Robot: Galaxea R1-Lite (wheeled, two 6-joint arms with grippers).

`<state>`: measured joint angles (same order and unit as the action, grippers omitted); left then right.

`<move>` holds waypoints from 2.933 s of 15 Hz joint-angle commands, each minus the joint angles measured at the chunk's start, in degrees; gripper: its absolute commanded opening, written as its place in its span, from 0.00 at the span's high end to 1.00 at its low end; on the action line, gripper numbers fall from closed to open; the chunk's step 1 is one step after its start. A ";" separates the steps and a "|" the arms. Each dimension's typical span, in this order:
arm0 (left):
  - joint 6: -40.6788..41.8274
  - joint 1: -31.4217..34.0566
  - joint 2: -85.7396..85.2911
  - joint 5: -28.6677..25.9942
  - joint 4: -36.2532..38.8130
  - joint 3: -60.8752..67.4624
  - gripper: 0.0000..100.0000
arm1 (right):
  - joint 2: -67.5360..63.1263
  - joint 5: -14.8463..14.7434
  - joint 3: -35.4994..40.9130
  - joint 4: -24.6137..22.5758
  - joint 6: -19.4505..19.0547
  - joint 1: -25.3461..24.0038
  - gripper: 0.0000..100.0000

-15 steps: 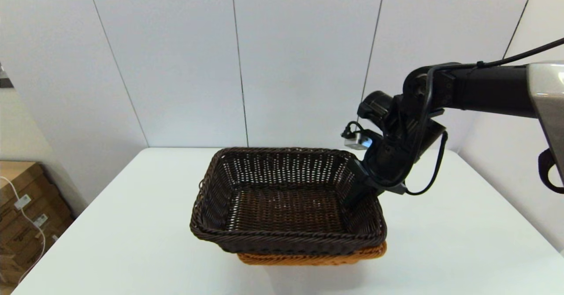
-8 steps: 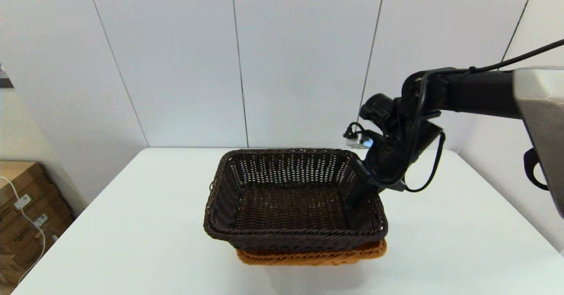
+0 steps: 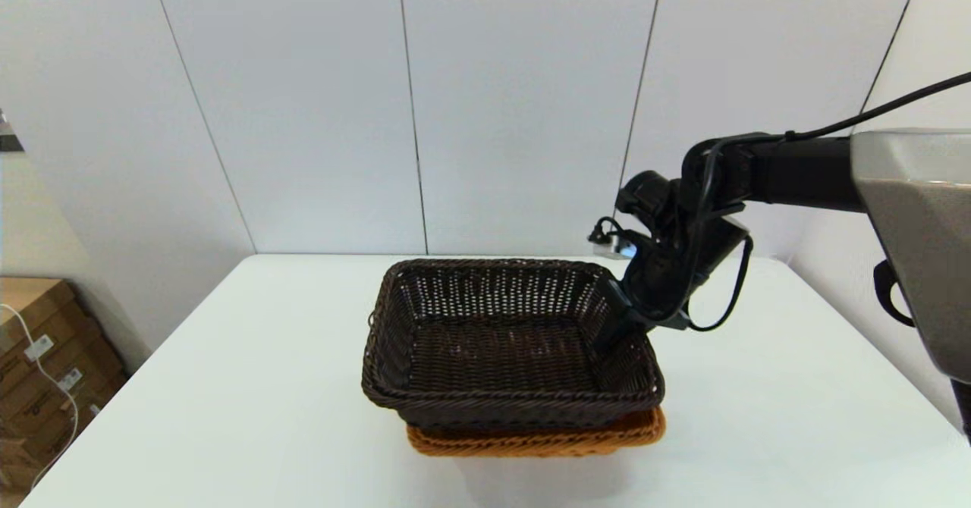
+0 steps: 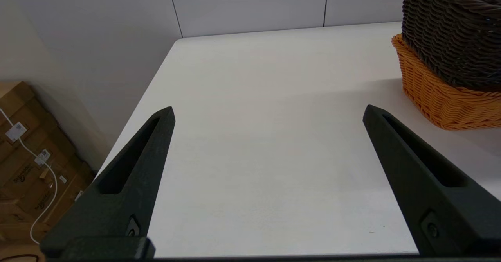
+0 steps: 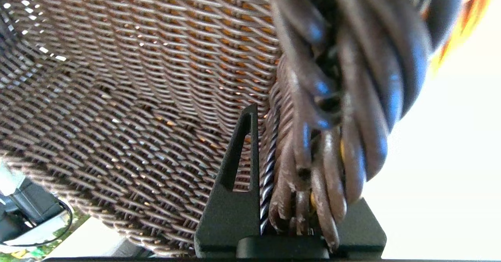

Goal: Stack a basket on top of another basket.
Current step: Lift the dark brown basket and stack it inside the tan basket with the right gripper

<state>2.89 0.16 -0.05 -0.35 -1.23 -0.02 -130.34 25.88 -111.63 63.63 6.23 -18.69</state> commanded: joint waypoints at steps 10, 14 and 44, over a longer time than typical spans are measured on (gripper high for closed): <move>0.01 0.02 0.05 0.00 0.00 0.02 0.00 | 1.67 -0.66 -0.61 -2.02 0.01 2.78 1.00; 0.01 0.02 0.05 0.00 0.00 0.02 0.00 | 1.23 -3.64 -0.43 -2.73 0.10 2.78 1.00; 0.10 -0.07 0.93 0.00 -0.18 -0.15 0.00 | 1.58 -3.38 -0.52 9.58 -7.46 2.96 1.00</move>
<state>2.95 0.07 0.68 -0.40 -1.38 -0.18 -128.31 22.27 -112.13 72.85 -1.21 -15.62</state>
